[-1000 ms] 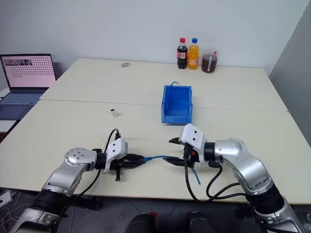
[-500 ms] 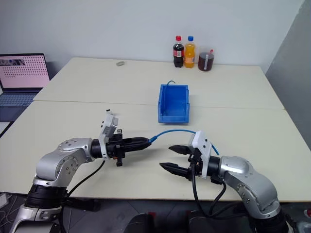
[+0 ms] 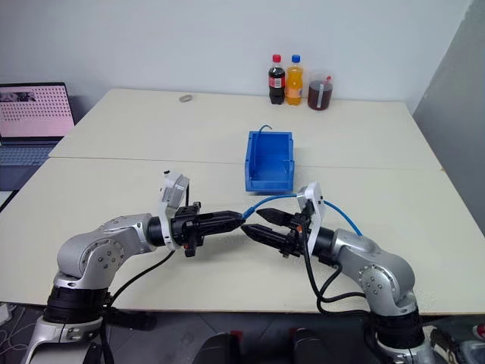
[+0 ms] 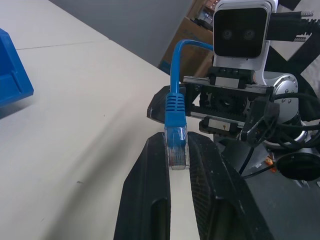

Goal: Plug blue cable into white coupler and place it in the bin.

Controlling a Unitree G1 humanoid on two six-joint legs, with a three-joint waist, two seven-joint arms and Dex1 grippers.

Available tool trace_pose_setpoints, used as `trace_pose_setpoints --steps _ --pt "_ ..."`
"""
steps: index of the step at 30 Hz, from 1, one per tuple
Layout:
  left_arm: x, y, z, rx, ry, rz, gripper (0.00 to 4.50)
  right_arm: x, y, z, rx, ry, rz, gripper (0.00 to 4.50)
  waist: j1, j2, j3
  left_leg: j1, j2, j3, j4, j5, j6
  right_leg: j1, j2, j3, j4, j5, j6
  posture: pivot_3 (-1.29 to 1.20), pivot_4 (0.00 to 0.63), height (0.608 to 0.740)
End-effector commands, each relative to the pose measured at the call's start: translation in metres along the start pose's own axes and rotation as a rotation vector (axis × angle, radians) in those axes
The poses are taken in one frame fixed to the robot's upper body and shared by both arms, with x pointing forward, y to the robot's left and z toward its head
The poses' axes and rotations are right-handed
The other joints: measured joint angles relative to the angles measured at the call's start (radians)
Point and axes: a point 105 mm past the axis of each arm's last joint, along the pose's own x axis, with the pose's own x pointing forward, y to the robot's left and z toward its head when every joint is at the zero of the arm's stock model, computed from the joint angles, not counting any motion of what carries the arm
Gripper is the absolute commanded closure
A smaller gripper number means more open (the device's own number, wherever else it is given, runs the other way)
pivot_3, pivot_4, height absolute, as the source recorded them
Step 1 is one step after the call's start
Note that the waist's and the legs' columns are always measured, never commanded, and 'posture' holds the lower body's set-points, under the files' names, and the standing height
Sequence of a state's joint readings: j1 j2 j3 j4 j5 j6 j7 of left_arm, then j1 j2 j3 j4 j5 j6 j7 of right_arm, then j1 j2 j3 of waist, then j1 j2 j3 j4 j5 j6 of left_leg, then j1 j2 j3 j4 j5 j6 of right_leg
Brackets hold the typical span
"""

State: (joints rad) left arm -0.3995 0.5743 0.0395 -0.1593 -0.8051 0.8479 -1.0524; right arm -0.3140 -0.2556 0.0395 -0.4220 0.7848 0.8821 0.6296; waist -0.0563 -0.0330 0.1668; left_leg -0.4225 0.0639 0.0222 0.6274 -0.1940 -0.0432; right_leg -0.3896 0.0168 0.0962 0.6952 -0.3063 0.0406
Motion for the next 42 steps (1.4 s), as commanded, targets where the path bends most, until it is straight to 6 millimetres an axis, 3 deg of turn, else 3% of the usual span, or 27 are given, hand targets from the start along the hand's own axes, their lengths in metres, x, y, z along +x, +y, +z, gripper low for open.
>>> trace_pose_setpoints --steps 1,5,8,10,20,27,31,32,38,42 --pt "0.002 -0.009 0.013 0.045 -0.029 -0.028 4.26 0.007 0.005 0.012 -0.001 -0.051 0.049 1.23 -0.001 0.0 0.0 0.0 0.0 0.0 0.0 0.0 0.0 0.0 0.0 0.0 0.0 0.0 0.0 0.0 0.15 0.74" --pt "0.002 -0.01 0.013 0.045 -0.033 -0.025 4.26 0.012 0.004 0.013 0.016 -0.059 0.069 1.23 0.0 -0.001 0.001 0.0 0.0 0.0 0.0 0.0 0.0 0.0 0.0 0.0 -0.001 0.0 0.0 0.0 0.15 0.74" --pt "0.001 -0.011 0.012 0.047 -0.027 -0.023 4.26 0.014 0.004 0.013 0.029 -0.067 0.081 1.71 -0.001 -0.001 0.002 0.0 0.0 0.0 0.0 0.0 0.0 0.0 0.0 0.0 -0.001 0.0 0.0 0.0 0.15 0.74" --pt "0.0 -0.011 0.01 0.05 -0.018 -0.021 4.26 0.014 0.005 0.014 0.037 -0.071 0.091 2.28 -0.001 -0.001 0.002 -0.001 0.0 0.0 -0.001 0.0 0.0 0.0 0.0 0.0 -0.002 0.0 0.0 0.0 0.15 0.74" --pt "-0.005 -0.007 0.006 0.054 -0.004 -0.006 4.26 0.013 0.011 0.013 0.074 -0.063 0.139 4.3 -0.001 -0.001 0.002 -0.003 0.0 0.0 -0.002 0.0 0.0 0.0 0.0 -0.001 -0.006 0.0 0.0 0.0 0.15 0.74" --pt "-0.007 0.003 0.012 0.116 -0.057 0.036 4.26 0.012 0.015 0.01 0.094 -0.043 0.167 4.35 0.0 0.0 0.002 -0.003 0.0 -0.001 -0.003 0.0 0.0 0.0 0.0 -0.001 -0.008 0.0 0.0 0.0 0.15 0.74" --pt "-0.011 0.008 0.009 0.052 -0.056 0.044 4.26 0.013 0.016 0.01 0.096 -0.038 0.17 4.35 0.0 -0.001 0.002 -0.004 0.0 -0.001 -0.003 0.0 0.0 0.0 0.0 -0.002 -0.008 0.0 0.0 0.0 0.15 0.74" --pt "-0.012 0.009 0.008 0.044 -0.048 0.044 3.55 0.013 0.015 0.01 0.095 -0.039 0.168 4.36 0.0 -0.001 0.002 -0.004 0.0 -0.001 -0.003 0.0 0.0 -0.001 0.0 -0.002 -0.008 0.0 0.0 0.0 0.15 0.74" --pt "-0.018 0.012 -0.002 0.076 0.013 0.074 2.37 0.013 0.009 0.011 0.079 -0.049 0.136 4.37 -0.001 0.0 0.003 -0.004 0.0 -0.002 -0.004 0.0 0.0 -0.001 0.0 -0.002 -0.009 0.0 0.0 0.0 0.15 0.74" --pt "-0.025 0.022 -0.007 0.189 0.063 0.176 1.39 0.012 0.002 0.011 0.053 -0.044 0.1 4.37 0.0 0.0 0.003 -0.004 0.0 -0.002 -0.004 0.0 0.0 -0.001 0.0 -0.002 -0.011 0.001 0.001 0.0 0.15 0.74"
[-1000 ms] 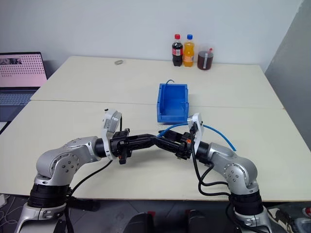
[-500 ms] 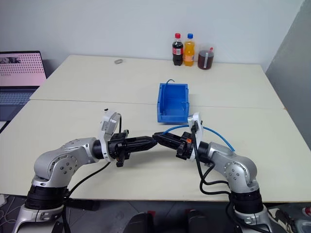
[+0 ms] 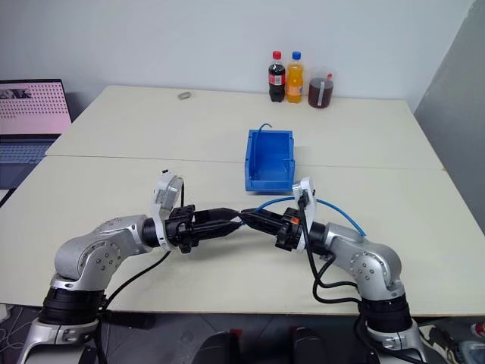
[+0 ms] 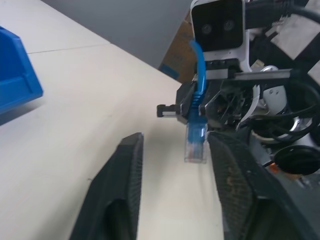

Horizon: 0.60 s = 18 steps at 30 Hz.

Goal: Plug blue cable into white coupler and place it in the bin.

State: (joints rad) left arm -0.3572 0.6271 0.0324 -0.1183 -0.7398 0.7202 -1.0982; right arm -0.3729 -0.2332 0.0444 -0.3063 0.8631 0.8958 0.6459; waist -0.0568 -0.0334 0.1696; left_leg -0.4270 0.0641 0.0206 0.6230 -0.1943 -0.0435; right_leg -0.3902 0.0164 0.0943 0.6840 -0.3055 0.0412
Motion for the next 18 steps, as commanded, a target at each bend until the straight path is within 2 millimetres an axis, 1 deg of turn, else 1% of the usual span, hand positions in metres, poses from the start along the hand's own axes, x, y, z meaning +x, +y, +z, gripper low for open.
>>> trace_pose_setpoints --steps 1,4,7,12,15,17,18 --pt "-0.008 0.013 -0.002 0.136 0.043 0.127 1.19 0.002 0.007 0.009 -0.056 -0.026 0.034 4.37 0.0 0.0 0.0 0.0 0.0 0.0 0.0 0.0 0.0 0.0 0.0 0.0 -0.001 0.0 0.0 0.0 0.15 0.74" --pt "-0.018 0.015 -0.001 0.224 0.039 0.209 0.63 0.0 0.001 0.013 -0.078 -0.035 0.003 4.37 0.001 0.0 0.0 -0.001 0.0 0.0 -0.001 0.0 0.0 0.0 0.0 0.0 -0.002 0.0 0.0 0.0 0.15 0.74" --pt "-0.027 0.016 -0.003 0.233 0.027 0.274 0.05 -0.001 -0.003 0.015 -0.092 -0.039 -0.015 4.37 0.001 0.0 0.0 -0.003 0.0 0.0 -0.001 0.0 0.0 -0.001 -0.001 0.0 -0.003 0.001 -0.001 0.0 0.15 0.74" --pt "-0.042 0.041 0.003 0.294 -0.065 0.574 0.0 -0.006 -0.008 0.017 -0.106 -0.042 -0.044 4.37 0.003 0.0 0.0 -0.004 0.0 -0.001 -0.001 0.0 0.0 -0.003 -0.001 -0.001 -0.002 0.001 0.0 0.0 0.15 0.74" --pt "-0.054 0.064 -0.001 0.287 -0.067 0.808 0.0 -0.008 -0.012 0.016 -0.112 -0.039 -0.063 4.37 0.006 0.0 0.0 -0.005 0.0 -0.001 0.0 0.0 0.0 -0.003 -0.001 -0.001 -0.002 0.001 0.001 0.0 0.15 0.74" --pt "-0.064 0.085 -0.004 0.238 -0.075 1.022 0.0 -0.009 -0.015 0.015 -0.116 -0.032 -0.076 4.37 0.007 0.0 0.0 -0.005 0.0 -0.001 0.0 0.0 0.0 -0.002 -0.001 -0.001 -0.002 0.002 0.001 0.0 0.15 0.74" --pt "-0.067 0.091 -0.005 0.204 -0.083 1.094 0.0 -0.009 -0.015 0.014 -0.12 -0.027 -0.079 4.37 0.008 0.0 0.0 -0.005 0.0 -0.002 0.001 0.0 0.0 -0.002 -0.001 -0.001 -0.002 0.002 0.001 0.0 0.15 0.74"
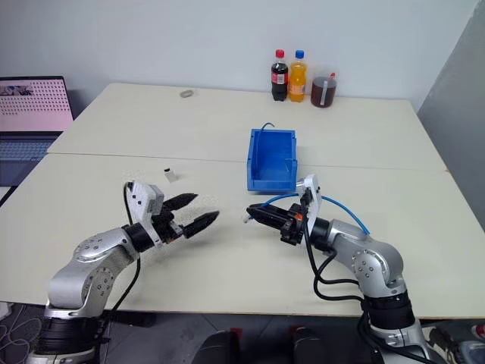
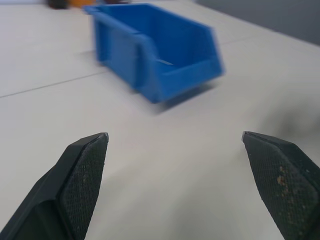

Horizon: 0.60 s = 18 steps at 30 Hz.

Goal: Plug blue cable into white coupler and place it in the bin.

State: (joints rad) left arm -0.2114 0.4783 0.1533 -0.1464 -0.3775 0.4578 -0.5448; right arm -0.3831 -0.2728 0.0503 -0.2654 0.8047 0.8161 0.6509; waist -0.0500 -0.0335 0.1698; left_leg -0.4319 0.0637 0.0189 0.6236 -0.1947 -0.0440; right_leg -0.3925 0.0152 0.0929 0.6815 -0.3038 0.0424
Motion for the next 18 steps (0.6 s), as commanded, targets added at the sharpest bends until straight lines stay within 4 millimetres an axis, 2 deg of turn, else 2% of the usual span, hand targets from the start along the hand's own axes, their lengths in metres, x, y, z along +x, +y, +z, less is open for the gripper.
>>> trace_pose_setpoints --steps 1,8,14,18 --pt "0.007 0.036 -0.002 -0.035 0.031 0.337 0.0 -0.002 -0.001 0.009 -0.053 -0.022 -0.006 4.37 0.003 0.0 0.0 0.0 0.0 -0.001 0.001 0.0 0.0 0.001 0.0 0.0 0.0 0.0 0.0 0.0 0.15 0.74" --pt "0.024 0.059 -0.004 -0.081 0.086 0.598 0.0 0.0 -0.005 0.009 -0.082 -0.021 -0.03 4.37 0.01 -0.001 0.0 -0.001 -0.001 -0.003 0.002 0.0 0.0 0.001 0.001 -0.003 0.0 0.001 0.001 0.0 0.15 0.74" --pt "0.043 0.08 0.005 -0.033 0.098 0.72 0.0 -0.001 -0.007 0.009 -0.091 -0.021 -0.043 4.37 0.018 -0.001 0.0 -0.001 -0.001 -0.004 0.003 0.0 0.0 0.002 0.001 -0.004 0.0 0.001 0.001 0.0 0.15 0.74" --pt "0.058 0.085 0.005 -0.079 0.108 0.737 0.0 -0.001 -0.007 0.009 -0.095 -0.024 -0.05 4.37 0.019 -0.002 0.0 -0.001 -0.001 -0.003 0.002 0.0 0.0 0.002 0.001 -0.004 -0.001 0.002 0.0 0.0 0.15 0.74"
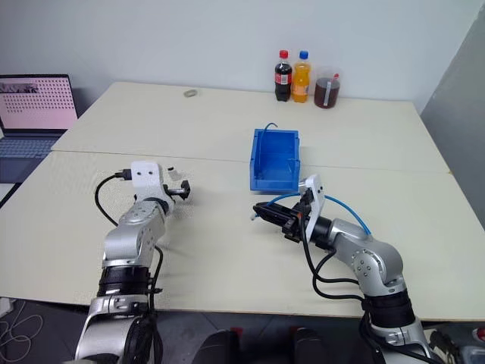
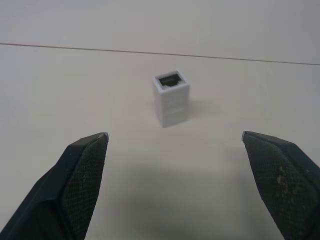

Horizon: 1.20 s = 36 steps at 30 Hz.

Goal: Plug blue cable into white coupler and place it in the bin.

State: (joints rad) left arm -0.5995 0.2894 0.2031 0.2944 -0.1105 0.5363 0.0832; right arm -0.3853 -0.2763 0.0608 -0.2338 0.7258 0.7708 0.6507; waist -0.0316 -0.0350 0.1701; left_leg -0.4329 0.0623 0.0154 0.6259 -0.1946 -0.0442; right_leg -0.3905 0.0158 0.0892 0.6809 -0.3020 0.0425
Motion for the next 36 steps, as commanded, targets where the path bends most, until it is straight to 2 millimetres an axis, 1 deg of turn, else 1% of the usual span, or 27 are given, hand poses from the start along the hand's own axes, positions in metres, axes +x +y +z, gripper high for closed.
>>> trace_pose_setpoints --steps 1,4,9,17,19,20,21,26,27,29,33,36 --pt "0.015 -0.006 0.015 -0.029 -0.024 0.02 0.0 0.0 0.005 0.013 -0.046 -0.043 0.014 4.37 0.002 0.0 0.0 0.0 0.0 0.0 0.0 0.0 0.0 0.0 0.0 0.0 0.0 0.0 0.0 0.0 0.15 0.74" --pt "0.025 -0.012 0.018 -0.037 -0.016 0.011 0.0 0.001 0.006 0.013 -0.049 -0.044 0.014 4.37 0.002 0.0 0.0 0.0 0.0 0.0 0.0 0.0 0.0 0.0 0.0 -0.001 0.0 0.0 0.0 0.0 0.15 0.74" --pt "0.036 -0.013 0.023 -0.05 -0.017 0.02 0.0 0.0 0.005 0.012 -0.049 -0.044 0.005 4.37 0.0 0.0 0.0 0.0 0.0 0.0 0.0 0.0 0.0 0.0 0.0 -0.001 0.0 0.0 0.0 0.0 0.15 0.74" --pt "0.042 -0.013 0.025 -0.059 -0.019 0.026 0.0 0.0 0.006 0.011 -0.049 -0.043 0.0 4.37 0.001 0.0 0.0 -0.001 0.0 0.0 0.0 0.0 -0.001 0.0 0.0 -0.001 0.0 0.0 0.0 0.0 0.15 0.74" --pt "0.043 -0.013 0.025 -0.062 -0.019 0.027 0.37 0.0 0.006 0.011 -0.049 -0.042 -0.001 4.37 0.002 0.0 0.0 -0.001 0.0 0.0 0.0 0.0 -0.001 0.0 0.0 -0.002 0.0 0.0 0.0 0.0 0.15 0.74" --pt "0.043 -0.013 0.025 -0.066 -0.019 0.028 0.44 0.0 0.006 0.011 -0.049 -0.042 -0.002 4.37 0.002 0.0 0.0 -0.001 0.0 0.0 0.0 0.0 -0.001 0.0 0.0 -0.002 0.0 0.0 0.0 0.0 0.15 0.74" --pt "0.043 -0.013 0.025 -0.075 -0.019 0.029 0.74 0.0 0.006 0.011 -0.049 -0.043 -0.002 4.37 0.002 0.0 0.0 -0.001 0.0 0.0 0.0 0.0 -0.001 0.0 0.0 -0.002 0.0 0.0 0.0 0.0 0.15 0.74" --pt "0.045 -0.011 0.026 -0.085 -0.023 0.032 1.74 0.0 0.006 0.011 -0.05 -0.042 -0.001 4.37 0.001 0.0 0.0 -0.001 0.0 0.0 0.0 0.0 -0.001 0.0 0.0 -0.002 0.0 0.0 0.0 0.0 0.15 0.74" --pt "0.045 -0.011 0.026 -0.085 -0.023 0.032 1.88 0.001 0.006 0.011 -0.05 -0.042 -0.001 4.38 0.002 0.0 0.0 -0.001 0.0 0.0 0.0 0.0 -0.001 0.0 0.0 -0.002 0.0 0.0 0.0 0.0 0.15 0.74" --pt "0.045 -0.01 0.024 -0.089 -0.015 0.037 2.38 0.001 0.006 0.012 -0.05 -0.044 -0.001 4.38 0.002 0.0 0.0 -0.001 0.0 0.0 0.0 0.0 -0.001 0.0 0.0 -0.002 0.0 0.0 0.0 0.0 0.15 0.74" --pt "0.045 -0.008 0.021 -0.092 -0.01 0.044 3.2 0.001 0.006 0.012 -0.049 -0.046 -0.001 4.38 0.002 0.0 0.0 -0.001 0.0 0.0 0.0 0.0 -0.001 0.0 0.0 -0.002 0.0 0.0 0.0 0.0 0.15 0.74" --pt "0.045 -0.007 0.019 -0.094 -0.006 0.047 3.69 0.002 0.006 0.011 -0.049 -0.046 -0.002 4.38 0.002 0.0 0.0 -0.001 0.0 0.0 0.0 0.0 -0.001 0.0 0.0 -0.002 0.0 0.001 -0.002 0.0 0.15 0.74"
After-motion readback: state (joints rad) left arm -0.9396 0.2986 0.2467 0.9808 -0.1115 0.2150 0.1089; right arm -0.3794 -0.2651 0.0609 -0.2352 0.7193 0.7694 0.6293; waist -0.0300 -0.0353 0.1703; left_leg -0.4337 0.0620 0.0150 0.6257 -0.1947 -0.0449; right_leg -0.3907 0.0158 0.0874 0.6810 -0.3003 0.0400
